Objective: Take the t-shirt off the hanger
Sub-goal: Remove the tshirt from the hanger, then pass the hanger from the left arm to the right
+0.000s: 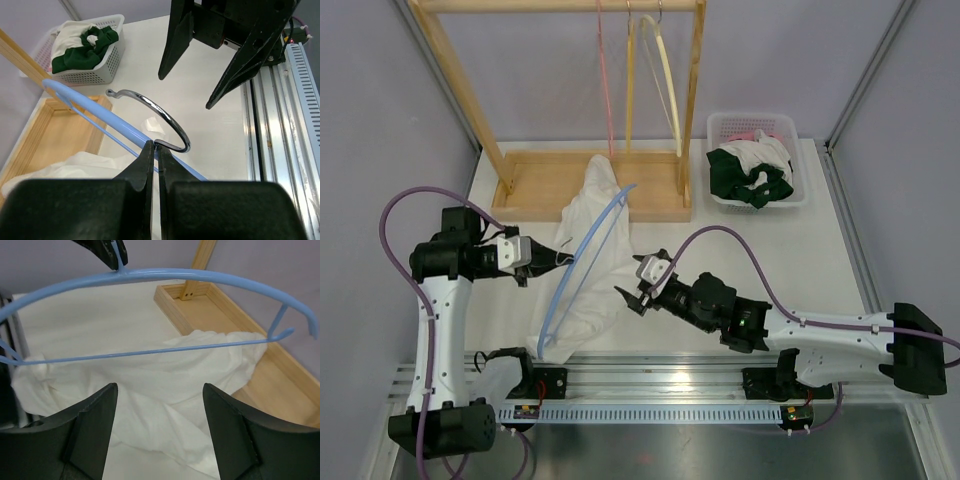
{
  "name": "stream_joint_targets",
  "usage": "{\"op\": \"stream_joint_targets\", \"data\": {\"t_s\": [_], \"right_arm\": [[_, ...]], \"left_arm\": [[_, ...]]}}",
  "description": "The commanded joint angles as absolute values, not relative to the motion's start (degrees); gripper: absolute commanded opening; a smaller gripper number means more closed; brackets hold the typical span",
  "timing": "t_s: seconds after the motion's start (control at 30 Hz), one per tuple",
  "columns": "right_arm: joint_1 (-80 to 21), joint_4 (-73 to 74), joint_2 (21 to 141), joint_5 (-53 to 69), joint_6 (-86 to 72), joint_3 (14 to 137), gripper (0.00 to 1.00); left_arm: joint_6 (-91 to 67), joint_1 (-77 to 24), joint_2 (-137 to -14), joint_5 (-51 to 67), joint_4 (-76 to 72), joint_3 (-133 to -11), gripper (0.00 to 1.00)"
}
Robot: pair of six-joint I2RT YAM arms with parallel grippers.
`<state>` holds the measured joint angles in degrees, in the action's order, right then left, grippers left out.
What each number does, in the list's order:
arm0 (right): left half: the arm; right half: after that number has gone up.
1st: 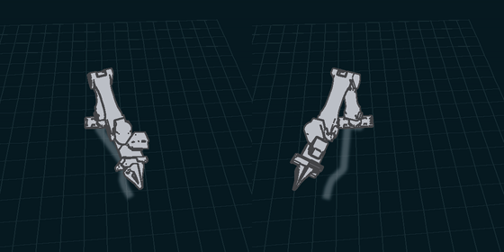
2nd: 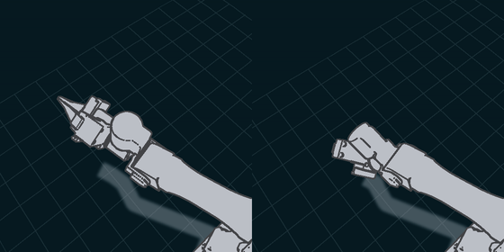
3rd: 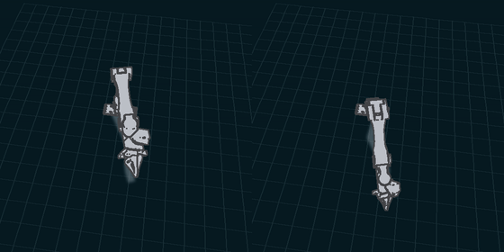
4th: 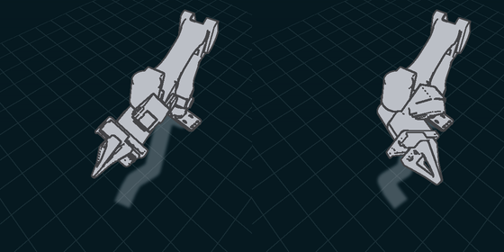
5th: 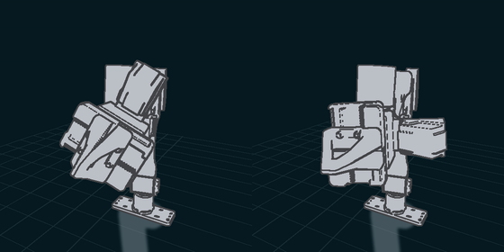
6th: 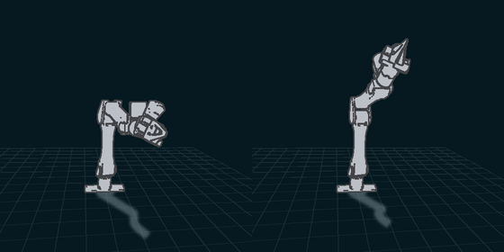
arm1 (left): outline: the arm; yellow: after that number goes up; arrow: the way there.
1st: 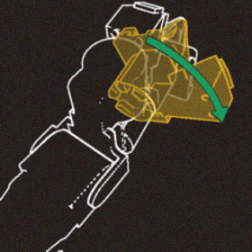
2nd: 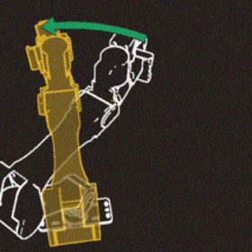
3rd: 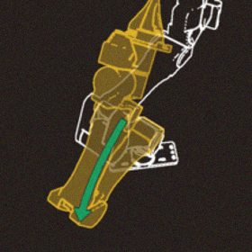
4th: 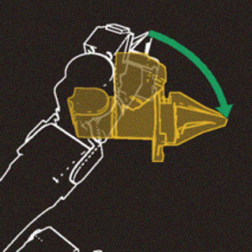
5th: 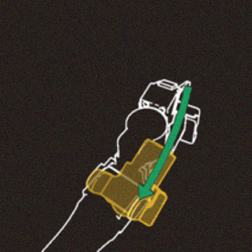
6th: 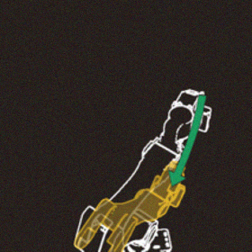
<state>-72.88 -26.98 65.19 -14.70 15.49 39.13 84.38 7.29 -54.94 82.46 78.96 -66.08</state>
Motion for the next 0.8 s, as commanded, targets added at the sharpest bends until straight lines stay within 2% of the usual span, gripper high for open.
{"op": "stream_joint_targets", "data": {"t_s": [0.0,0.23,0.37,0.57,0.7,0.77], "right_arm": [[-73.5,-20.9,63.5,-17.9,29.1,41.7,0.77],[-73.4,-36.6,68.5,-16.7,50.3,39.1,0.79],[-73.4,-32.0,72.2,-14.7,56.8,44.2,0.78],[-73.0,-36.6,78.7,-14.5,62.3,48.8,0.79],[-70.5,-25.4,82.2,-11.1,58.9,56.9,0.76],[-68.1,-25.0,82.9,-8.4,58.0,58.4,0.75]], "left_arm": [[80.1,7.6,-55.2,96.1,88.8,-68.7,0.0],[71.8,7.6,-59.8,95.1,88.8,-72.1,0.0],[68.2,7.6,-62.4,93.7,88.8,-72.7,0.0],[63.3,7.6,-66.9,91.8,88.8,-73.7,0.0],[62.1,7.6,-69.0,91.1,88.8,-73.6,0.0],[62.1,7.6,-69.2,91.1,88.8,-73.4,0.0]]}}
